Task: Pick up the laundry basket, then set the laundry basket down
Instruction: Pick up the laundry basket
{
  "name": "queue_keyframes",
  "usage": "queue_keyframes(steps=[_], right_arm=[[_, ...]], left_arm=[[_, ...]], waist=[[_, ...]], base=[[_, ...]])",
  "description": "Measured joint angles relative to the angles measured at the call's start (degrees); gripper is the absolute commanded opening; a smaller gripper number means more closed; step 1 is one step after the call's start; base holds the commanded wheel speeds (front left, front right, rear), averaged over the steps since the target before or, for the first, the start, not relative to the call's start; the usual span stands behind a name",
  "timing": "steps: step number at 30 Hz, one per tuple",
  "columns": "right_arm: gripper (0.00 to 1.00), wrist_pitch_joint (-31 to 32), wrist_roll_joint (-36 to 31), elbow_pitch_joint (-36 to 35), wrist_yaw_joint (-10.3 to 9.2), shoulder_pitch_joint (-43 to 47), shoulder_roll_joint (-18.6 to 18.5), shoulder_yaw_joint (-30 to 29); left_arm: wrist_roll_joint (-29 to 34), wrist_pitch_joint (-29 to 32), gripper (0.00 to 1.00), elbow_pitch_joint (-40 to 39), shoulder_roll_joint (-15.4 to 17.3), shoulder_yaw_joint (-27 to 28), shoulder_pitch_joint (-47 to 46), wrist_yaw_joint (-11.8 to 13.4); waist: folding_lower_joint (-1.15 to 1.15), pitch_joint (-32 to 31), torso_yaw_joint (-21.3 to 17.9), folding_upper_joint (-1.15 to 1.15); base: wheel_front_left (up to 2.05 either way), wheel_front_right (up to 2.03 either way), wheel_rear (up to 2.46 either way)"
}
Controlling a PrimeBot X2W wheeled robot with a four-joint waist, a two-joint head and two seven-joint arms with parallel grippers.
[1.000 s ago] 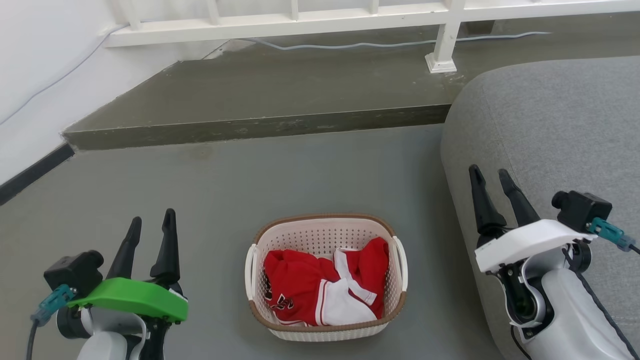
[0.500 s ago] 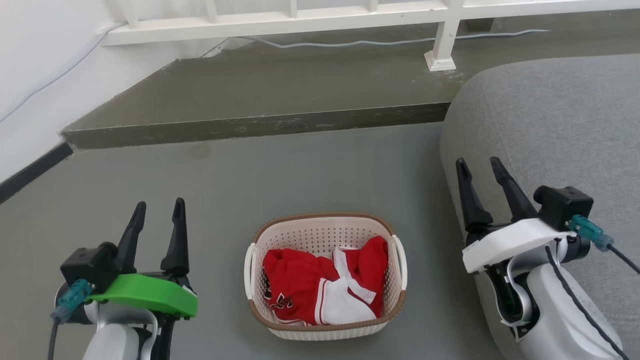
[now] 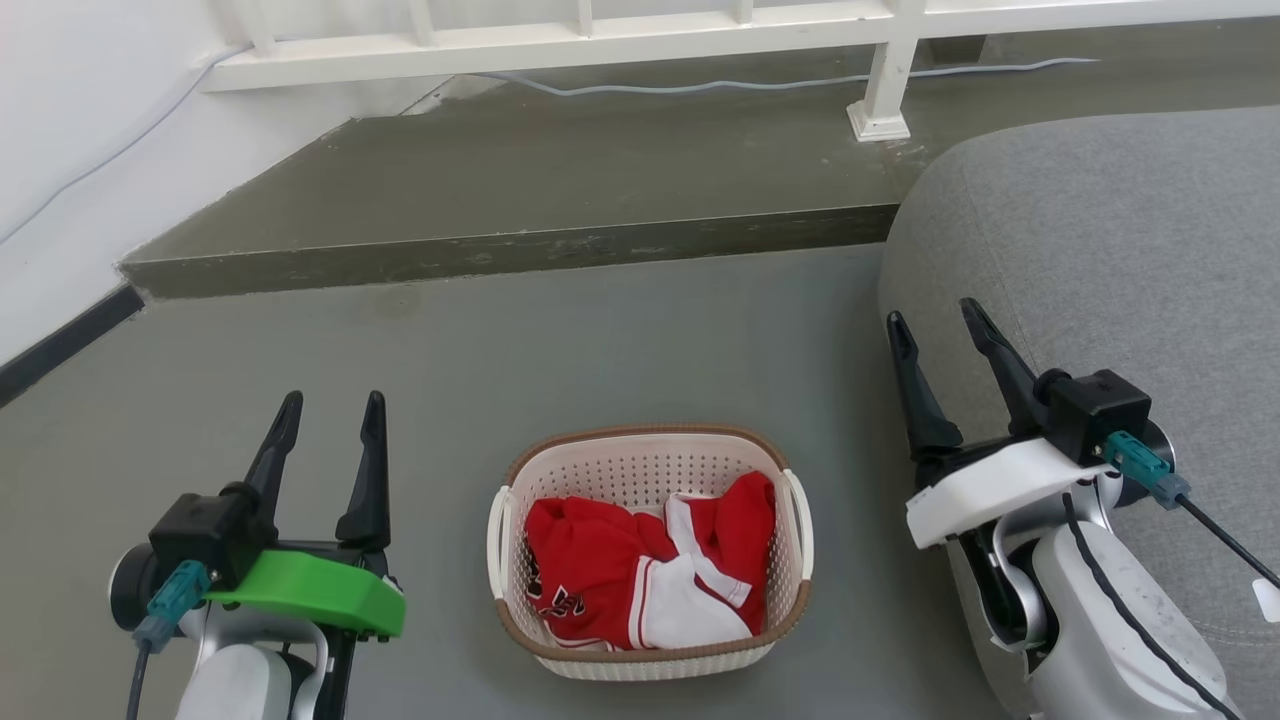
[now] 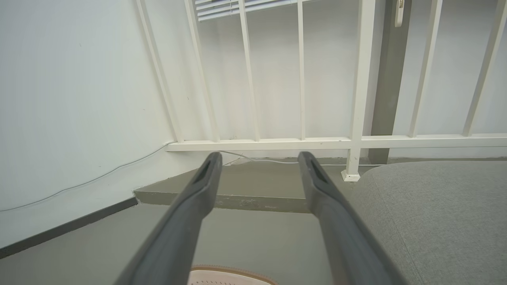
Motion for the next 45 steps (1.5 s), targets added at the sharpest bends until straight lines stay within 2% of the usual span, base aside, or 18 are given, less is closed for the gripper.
queue_keyframes(steps=[21,45], right_arm=[[1.0,-0.22,-0.22,0.05,0.0,0.0,0.07,-1.02],[1.0,-0.36,-0.1,2.47,-0.53,-3.07,0.89,-3.5]], left_arm=[[0.57,-0.15,1.0,-1.03,-0.8,1.83,-0.13,-0.99],[0.58,-0.15,1.0,0.89,-0.75,2.42,-5.91,-1.79]], waist=[[0.0,2.36,-0.7,0.0],[0.0,15.28,-3.81,0.0]], base=[[0.0,0.0,0.0],[0.0,0.0,0.0]])
